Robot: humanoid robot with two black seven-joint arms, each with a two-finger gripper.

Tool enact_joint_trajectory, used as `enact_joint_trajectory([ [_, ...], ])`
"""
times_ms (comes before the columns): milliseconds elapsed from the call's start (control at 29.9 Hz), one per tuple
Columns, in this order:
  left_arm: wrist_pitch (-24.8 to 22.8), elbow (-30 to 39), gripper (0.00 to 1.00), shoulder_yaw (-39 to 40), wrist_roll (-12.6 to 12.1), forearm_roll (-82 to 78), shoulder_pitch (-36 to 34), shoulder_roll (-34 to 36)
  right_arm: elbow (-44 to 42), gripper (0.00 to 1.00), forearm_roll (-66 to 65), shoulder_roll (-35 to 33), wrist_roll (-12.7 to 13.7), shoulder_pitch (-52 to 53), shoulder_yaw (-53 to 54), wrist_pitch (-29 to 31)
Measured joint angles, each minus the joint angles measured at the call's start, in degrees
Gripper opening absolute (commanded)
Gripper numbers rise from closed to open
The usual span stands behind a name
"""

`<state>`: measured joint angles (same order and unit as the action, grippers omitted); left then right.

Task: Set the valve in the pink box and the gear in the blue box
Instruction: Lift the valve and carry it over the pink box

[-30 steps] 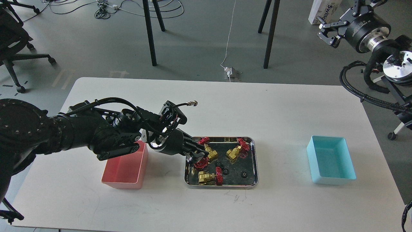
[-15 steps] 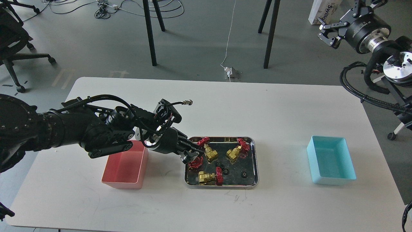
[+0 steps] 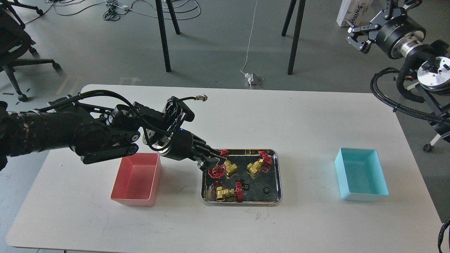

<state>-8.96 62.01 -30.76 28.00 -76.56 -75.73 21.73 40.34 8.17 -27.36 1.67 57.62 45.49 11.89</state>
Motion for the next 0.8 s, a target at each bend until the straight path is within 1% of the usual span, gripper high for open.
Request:
enact_joint_trajectory([
  [100, -0.48, 2.50, 0.24, 0.52, 0.00, 0.00, -1.84, 3.83, -0.38, 0.99, -0.06, 0.08, 0.35, 3.59, 1.02, -2.40],
  [234, -0.71, 7.29, 0.24, 1.00, 0.01, 0.01, -5.47, 10.76, -3.03, 0.99, -0.15, 2.08, 1.70, 9.55, 0.12, -3.97],
  [301, -0.80, 9.98, 0.24, 1.21, 0.00, 0.00, -7.52, 15.25, -4.25, 0.99, -0.16, 3.42, 2.14, 10.71, -0.48, -4.18],
  [401, -1.25, 13.24, 0.24, 1.14, 0.00, -0.25, -8.75, 21.34, -5.19, 0.99, -0.17, 4.04, 2.35, 11.01, -0.83, -4.32],
  [501, -1.38, 15.91, 0.24, 0.62, 0.00, -2.96, -8.47, 25.50, -5.37, 1.00, -0.17, 4.15, 2.36, 10.42, -0.89, -4.30],
  [601, -1.33, 18.10, 0.24, 0.46, 0.00, -6.48, -5.71, 28.87, -5.38, 0.99, -0.18, 4.15, 2.36, 9.65, -0.85, -3.88],
  [802, -0.57, 18.70, 0.24, 0.94, 0.00, -9.09, -0.74, 31.47, -5.36, 1.00, -0.18, 4.17, 2.29, 8.94, -0.60, -3.44],
])
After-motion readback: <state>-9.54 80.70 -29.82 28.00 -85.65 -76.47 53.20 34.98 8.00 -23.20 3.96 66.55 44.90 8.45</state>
